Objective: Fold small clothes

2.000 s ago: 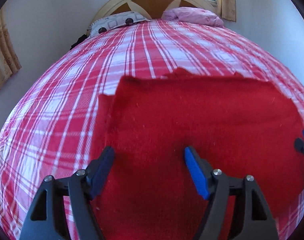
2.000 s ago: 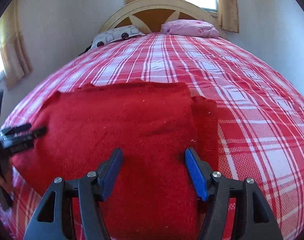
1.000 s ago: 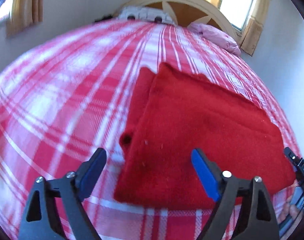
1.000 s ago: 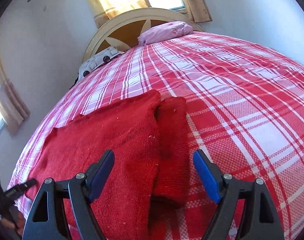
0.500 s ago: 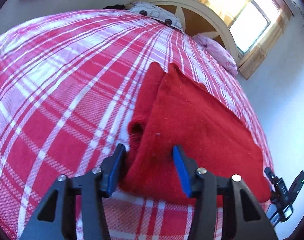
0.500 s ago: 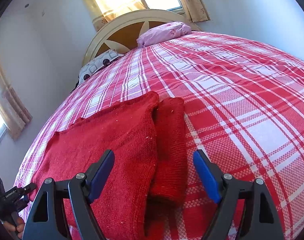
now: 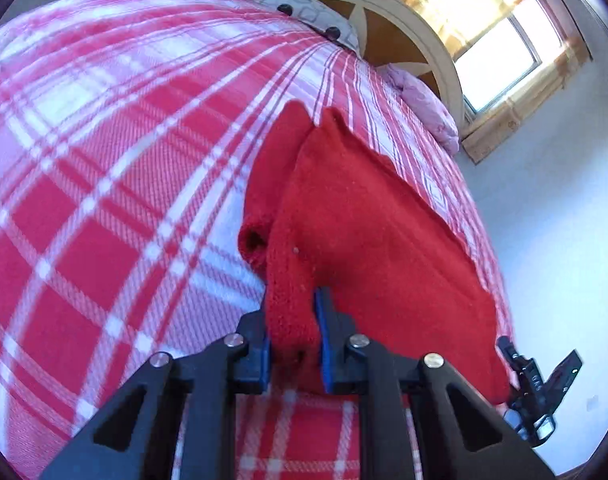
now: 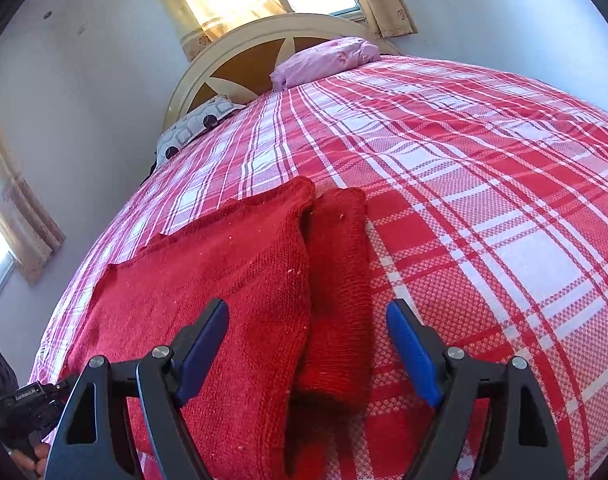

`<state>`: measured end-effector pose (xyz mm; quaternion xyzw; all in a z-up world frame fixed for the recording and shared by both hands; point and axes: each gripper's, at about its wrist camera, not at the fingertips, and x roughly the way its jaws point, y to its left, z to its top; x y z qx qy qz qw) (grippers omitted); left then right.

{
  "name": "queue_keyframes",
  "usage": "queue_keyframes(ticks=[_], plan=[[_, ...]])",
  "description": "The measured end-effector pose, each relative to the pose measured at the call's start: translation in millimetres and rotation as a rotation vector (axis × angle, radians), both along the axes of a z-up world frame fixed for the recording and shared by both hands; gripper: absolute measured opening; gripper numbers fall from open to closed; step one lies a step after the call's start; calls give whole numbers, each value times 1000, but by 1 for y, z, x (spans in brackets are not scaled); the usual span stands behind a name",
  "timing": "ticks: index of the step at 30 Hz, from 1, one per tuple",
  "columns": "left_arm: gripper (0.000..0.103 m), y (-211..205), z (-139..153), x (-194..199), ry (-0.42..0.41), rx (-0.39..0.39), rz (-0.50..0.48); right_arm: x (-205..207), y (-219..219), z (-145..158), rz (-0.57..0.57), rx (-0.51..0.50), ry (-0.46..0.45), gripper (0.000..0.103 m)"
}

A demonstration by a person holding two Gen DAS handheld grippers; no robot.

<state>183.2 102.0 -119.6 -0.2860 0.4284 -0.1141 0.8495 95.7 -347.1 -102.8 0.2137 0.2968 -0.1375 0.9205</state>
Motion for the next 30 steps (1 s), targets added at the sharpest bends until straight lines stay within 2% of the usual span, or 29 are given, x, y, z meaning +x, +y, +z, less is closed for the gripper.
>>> queue_keyframes(ticks=[5, 8, 9, 11, 14, 16, 18, 20, 24, 26, 28, 30], plan=[[18, 5, 2, 4, 18, -39, 33, -1, 3, 3, 4, -16, -10, 81], [18, -1, 13, -2, -32, 11, 46, -3, 27, 22, 47, -132, -31, 81], [18, -3, 17, -4, -51, 21, 45, -2, 40, 30, 84, -173, -41, 81], [18, -5, 23, -8, -98, 21, 43, 4, 63, 41, 165, -194, -52, 81], [18, -9, 34, -10, -163, 12, 30, 32, 99, 55, 344, -147, -46, 81], [18, -15, 43, -9, -206, 47, 16, 59, 117, 64, 455, -63, -33, 82], [18, -24, 49, -14, -249, 98, 0, 98, 130, 70, 554, 62, 27, 82], [18, -33, 51, -16, -276, 151, -7, 132, 146, 69, 627, 145, 93, 82], [18, -49, 53, -18, -315, 214, -30, 193, 188, 62, 745, 150, 233, 82], [18, -58, 57, -22, -360, 245, -51, 212, 201, 55, 795, 191, 295, 82], [18, -67, 60, -26, -400, 292, -74, 234, 211, 45, 800, 192, 371, 81], [18, -70, 59, -26, -414, 304, -81, 253, 222, 38, 803, 161, 429, 81]])
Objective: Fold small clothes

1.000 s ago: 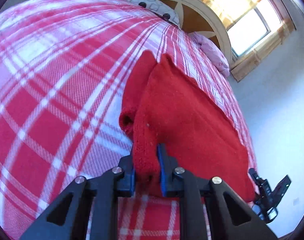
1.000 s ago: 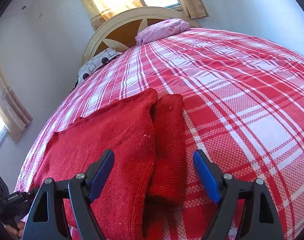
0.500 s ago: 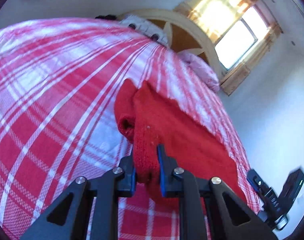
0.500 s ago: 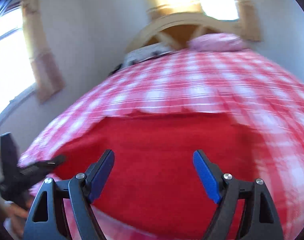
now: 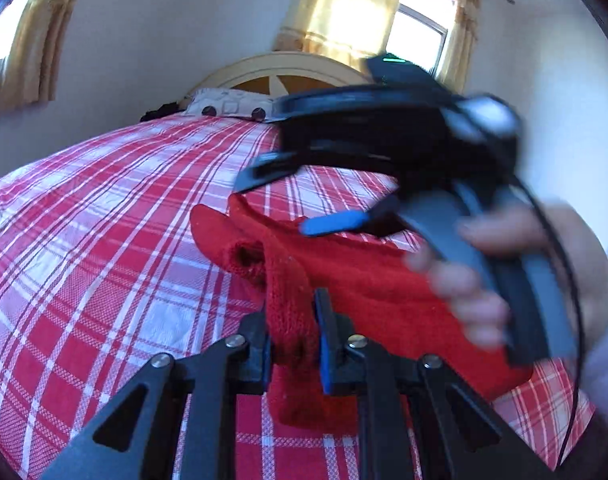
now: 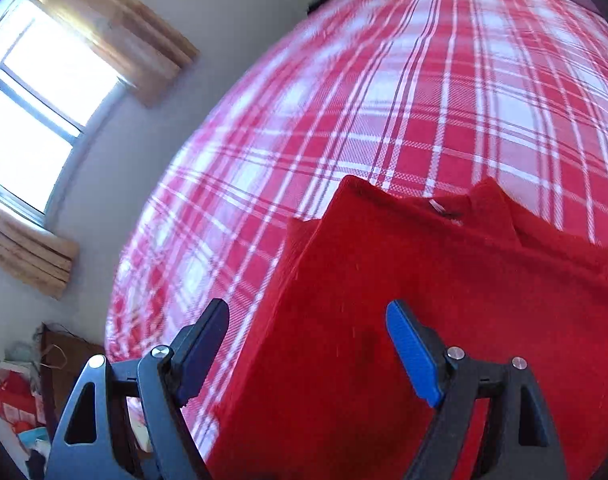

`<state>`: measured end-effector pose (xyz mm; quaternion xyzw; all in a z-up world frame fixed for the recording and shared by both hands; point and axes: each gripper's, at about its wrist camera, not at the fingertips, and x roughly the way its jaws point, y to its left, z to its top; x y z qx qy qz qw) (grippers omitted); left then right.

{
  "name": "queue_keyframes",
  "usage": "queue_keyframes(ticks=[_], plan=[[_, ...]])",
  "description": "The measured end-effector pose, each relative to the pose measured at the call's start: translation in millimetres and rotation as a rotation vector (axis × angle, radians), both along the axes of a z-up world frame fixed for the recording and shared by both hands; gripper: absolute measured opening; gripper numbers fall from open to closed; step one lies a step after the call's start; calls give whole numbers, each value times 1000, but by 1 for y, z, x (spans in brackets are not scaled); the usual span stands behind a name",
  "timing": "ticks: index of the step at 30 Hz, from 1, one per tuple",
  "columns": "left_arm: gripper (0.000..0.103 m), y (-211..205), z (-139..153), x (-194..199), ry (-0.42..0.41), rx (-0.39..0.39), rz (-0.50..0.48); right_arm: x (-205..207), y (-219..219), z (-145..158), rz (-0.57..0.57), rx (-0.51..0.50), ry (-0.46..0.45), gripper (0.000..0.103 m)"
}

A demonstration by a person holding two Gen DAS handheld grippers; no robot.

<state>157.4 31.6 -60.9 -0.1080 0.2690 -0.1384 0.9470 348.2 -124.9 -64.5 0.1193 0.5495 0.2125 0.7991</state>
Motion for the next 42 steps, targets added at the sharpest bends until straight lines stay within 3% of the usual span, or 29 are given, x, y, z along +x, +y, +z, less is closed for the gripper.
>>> queue_keyframes(ticks=[4, 9, 14, 18, 21, 22, 24, 25, 27, 29, 30, 32, 35, 37, 42], plan=[[18, 1, -7, 3, 14, -19, 10, 28, 37, -13, 76, -112, 70, 81], [18, -5, -8, 2, 2, 2, -6, 47, 86, -35, 222, -396, 79, 82], [18, -9, -10, -4, -6, 15, -2, 52, 97, -57, 300, -518, 114, 82], [18, -10, -11, -5, 0, 21, 3, 39, 103, -71, 347, -674, 68, 82], [18, -14, -9, -9, 5, 31, 2, 35, 100, -68, 328, -694, 45, 82], [18, -15, -9, -9, 9, 31, 2, 35, 96, -66, 309, -674, 45, 81], [18, -15, -9, -10, 14, 30, 1, 36, 81, -59, 266, -619, 40, 50], [18, -13, -8, -10, 12, 33, 4, 37, 68, -53, 237, -579, 35, 46], [18, -13, -7, -12, 11, 35, 3, 39, 32, -39, 150, -381, 56, 32], [18, -12, -4, -10, 17, 24, -1, 36, -4, -27, 70, -205, 61, 25], [18, -12, -2, -10, 16, 20, -2, 33, -31, -20, 12, -80, 58, 22], [18, -18, 3, -11, 5, 25, -13, 24, -68, -11, -78, 71, 47, 20], [16, -32, 12, -13, -28, 42, -48, 2, -127, 3, -203, 239, 4, 18], [16, -47, 20, -16, -58, 55, -88, -16, -163, 11, -255, 310, -26, 17], [16, -91, 31, -22, -115, 102, -192, -57, -223, 22, -323, 343, -106, 17]])
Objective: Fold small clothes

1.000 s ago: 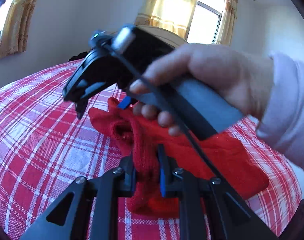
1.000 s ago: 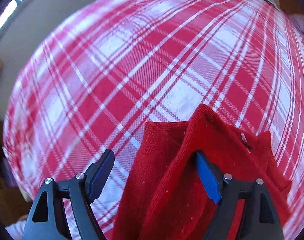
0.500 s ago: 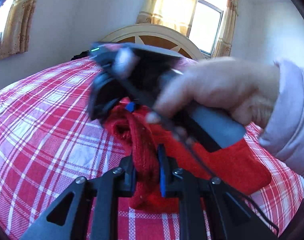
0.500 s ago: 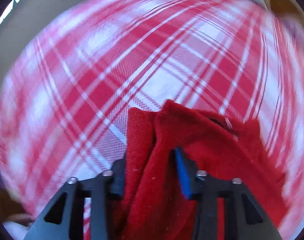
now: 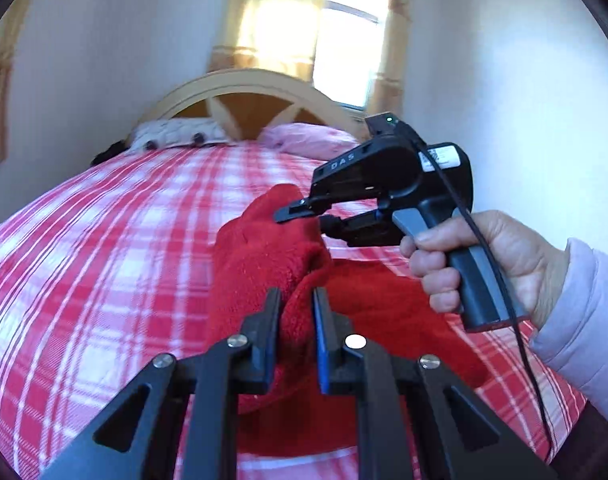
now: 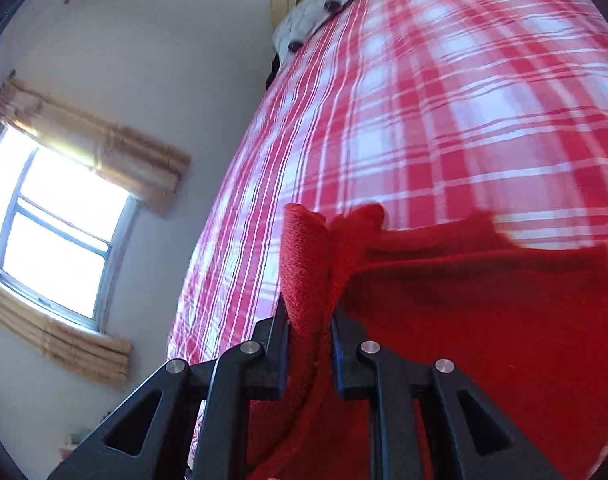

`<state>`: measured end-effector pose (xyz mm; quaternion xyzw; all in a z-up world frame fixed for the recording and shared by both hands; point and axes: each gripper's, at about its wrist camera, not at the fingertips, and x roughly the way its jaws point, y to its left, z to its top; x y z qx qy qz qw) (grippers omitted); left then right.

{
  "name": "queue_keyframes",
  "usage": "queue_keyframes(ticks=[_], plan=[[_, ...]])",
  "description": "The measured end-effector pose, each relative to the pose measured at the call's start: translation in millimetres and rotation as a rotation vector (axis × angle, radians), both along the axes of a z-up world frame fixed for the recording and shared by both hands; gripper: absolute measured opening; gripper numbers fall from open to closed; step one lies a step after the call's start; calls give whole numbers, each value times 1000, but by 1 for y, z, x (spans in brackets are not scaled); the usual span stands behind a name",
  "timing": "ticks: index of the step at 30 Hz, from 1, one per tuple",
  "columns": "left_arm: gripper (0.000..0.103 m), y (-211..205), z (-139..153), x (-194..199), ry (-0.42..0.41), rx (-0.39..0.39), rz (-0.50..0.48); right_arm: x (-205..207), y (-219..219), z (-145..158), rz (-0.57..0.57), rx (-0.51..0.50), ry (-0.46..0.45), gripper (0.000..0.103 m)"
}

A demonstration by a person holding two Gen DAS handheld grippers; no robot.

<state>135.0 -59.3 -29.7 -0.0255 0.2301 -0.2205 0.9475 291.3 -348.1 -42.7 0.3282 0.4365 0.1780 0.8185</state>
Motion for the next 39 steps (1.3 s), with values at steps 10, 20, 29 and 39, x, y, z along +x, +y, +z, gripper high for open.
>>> queue_keyframes(ticks=[10, 20, 29, 39], plan=[[15, -92, -6, -20, -22, 98, -222, -63, -81, -16, -118, 2, -40, 17], [10, -142, -23, -37, 6, 169, -361, -79, -110, -49, -200, -20, -8, 15], [56, -75, 1, -36, 117, 70, -332, -130, -117, -33, -310, -18, -114, 15], [84, 27, 0, -1, 180, -31, -42, -169, -27, -8, -173, -254, -226, 75]])
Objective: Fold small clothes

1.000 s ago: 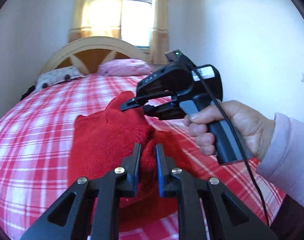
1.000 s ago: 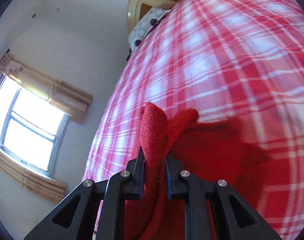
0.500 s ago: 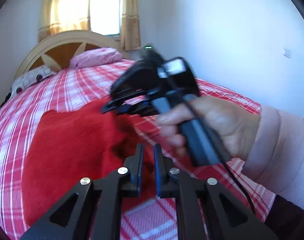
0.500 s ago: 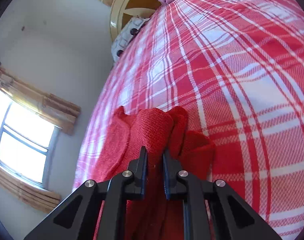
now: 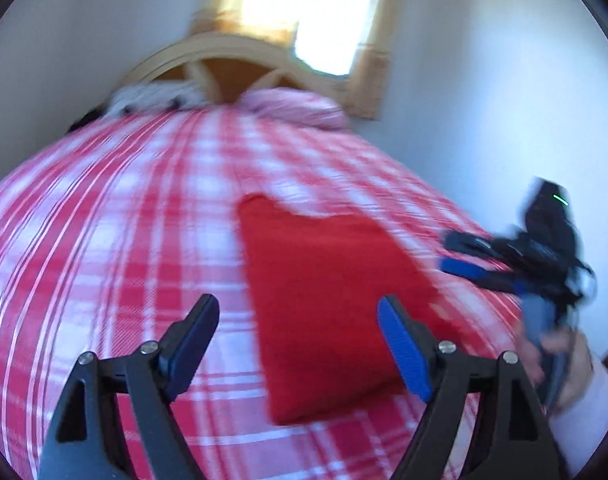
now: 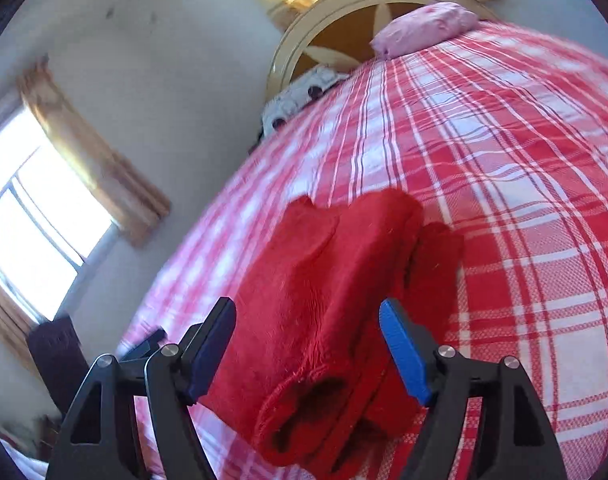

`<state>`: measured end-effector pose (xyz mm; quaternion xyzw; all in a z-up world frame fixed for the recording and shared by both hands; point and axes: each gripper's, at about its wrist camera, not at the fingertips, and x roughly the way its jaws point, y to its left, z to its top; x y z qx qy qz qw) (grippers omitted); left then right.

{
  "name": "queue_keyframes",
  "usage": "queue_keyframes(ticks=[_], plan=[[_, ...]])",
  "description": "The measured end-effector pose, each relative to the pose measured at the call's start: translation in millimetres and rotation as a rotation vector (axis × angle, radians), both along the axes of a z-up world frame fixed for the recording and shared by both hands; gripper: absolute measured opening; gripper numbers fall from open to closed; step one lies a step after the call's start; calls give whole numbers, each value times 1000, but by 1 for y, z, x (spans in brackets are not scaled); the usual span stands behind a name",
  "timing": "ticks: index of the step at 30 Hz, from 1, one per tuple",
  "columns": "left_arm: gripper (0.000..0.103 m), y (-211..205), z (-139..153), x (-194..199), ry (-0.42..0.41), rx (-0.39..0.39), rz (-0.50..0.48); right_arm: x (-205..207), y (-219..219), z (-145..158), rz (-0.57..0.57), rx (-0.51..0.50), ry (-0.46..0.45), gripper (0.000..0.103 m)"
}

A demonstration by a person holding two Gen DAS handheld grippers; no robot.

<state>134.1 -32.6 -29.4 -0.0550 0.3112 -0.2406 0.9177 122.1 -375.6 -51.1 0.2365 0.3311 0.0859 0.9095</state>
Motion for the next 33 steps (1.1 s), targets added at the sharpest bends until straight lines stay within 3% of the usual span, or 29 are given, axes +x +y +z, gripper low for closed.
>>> queue_keyframes(ticks=[5, 7, 8, 11, 15, 19, 23, 26, 28, 31, 33], plan=[[84, 15, -19, 10, 78, -9, 83, 22, 22, -22, -30, -138, 97, 73], [84, 14, -24, 13, 77, 14, 94, 28, 24, -30, -19, -155, 89, 43], [84, 14, -24, 14, 77, 27, 98, 30, 26, -34, 4, -146, 89, 22], [84, 11, -29, 32, 90, 66, 101, 24, 26, -31, 8, -139, 85, 18], [84, 10, -26, 39, 79, 57, 94, -7, 29, -7, -34, -241, 13, 18], [84, 0, -24, 43, 63, 71, 79, -25, 22, -17, -75, -335, 60, 18], [84, -17, -32, 49, 79, 90, 58, -28, -1, -38, -81, -190, 67, 20], [84, -30, -41, 51, 91, 130, 46, -28, -7, -37, -73, -160, 52, 35], [84, -33, -43, 49, 82, 158, 54, -33, -12, -33, -66, -149, 44, 43], [84, -28, -40, 47, 81, 170, 58, -57, -32, -12, -169, -82, -38, 44], [84, -21, -34, 46, 77, 168, 66, -70, -42, 4, -215, -94, -88, 44]])
